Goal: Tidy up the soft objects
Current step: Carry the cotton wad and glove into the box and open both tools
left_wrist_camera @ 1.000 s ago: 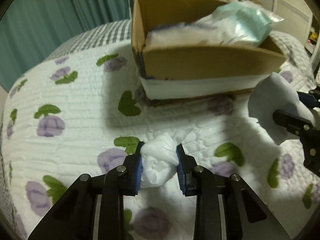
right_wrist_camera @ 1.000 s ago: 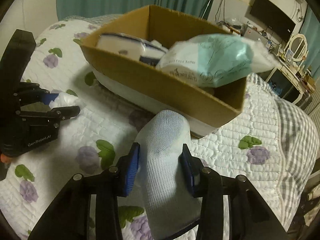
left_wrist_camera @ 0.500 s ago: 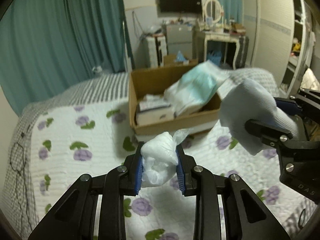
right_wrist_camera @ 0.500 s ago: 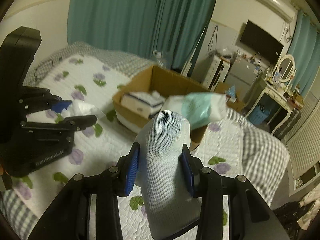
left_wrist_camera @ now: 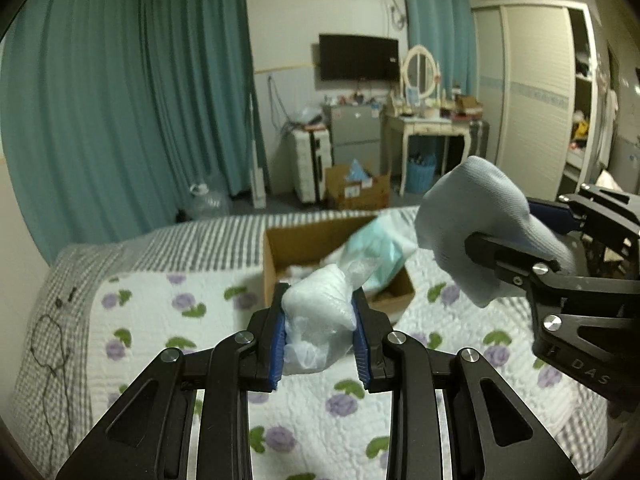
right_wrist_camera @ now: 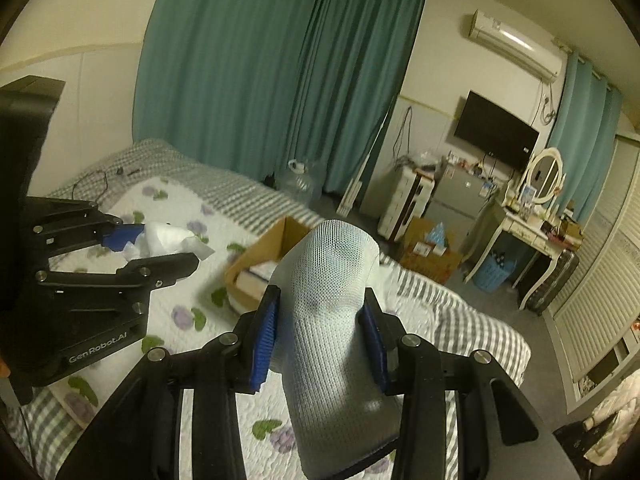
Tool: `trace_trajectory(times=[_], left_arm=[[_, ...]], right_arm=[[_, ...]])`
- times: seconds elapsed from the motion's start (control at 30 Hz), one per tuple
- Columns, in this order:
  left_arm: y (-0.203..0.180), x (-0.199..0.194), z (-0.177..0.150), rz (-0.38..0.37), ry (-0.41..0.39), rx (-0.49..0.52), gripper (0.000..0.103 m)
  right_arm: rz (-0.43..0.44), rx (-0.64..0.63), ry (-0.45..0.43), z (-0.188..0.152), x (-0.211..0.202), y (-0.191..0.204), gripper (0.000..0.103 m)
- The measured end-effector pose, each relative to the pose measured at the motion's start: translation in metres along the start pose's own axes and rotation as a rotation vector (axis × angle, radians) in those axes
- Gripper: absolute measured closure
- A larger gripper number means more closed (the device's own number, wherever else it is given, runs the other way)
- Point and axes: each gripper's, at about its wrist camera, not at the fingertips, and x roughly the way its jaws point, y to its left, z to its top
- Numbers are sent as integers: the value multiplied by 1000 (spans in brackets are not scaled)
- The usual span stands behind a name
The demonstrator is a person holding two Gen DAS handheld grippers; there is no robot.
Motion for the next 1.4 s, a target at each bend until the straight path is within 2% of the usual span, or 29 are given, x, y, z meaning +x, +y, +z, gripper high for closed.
trace_trajectory(times=[0.3,0.43,0.6,0.93,1.4], left_arm=[[8,33,43,9,-42,-22,76],[14,58,55,23,-42,-26,76],[22,100,62,29,-19,-38,76],[25,175,52,45,60,-53,76],[25,252,23,44,160,-76,76]], right_arm=[[-24,20,-68,48,20,-18,65],[-37,27,-78,69,44,-28,65],[-47,39,-59,79,83,-38,65],[-28,75,32,61,171,-57,65],[-26,107,140,19,259,-67,65]])
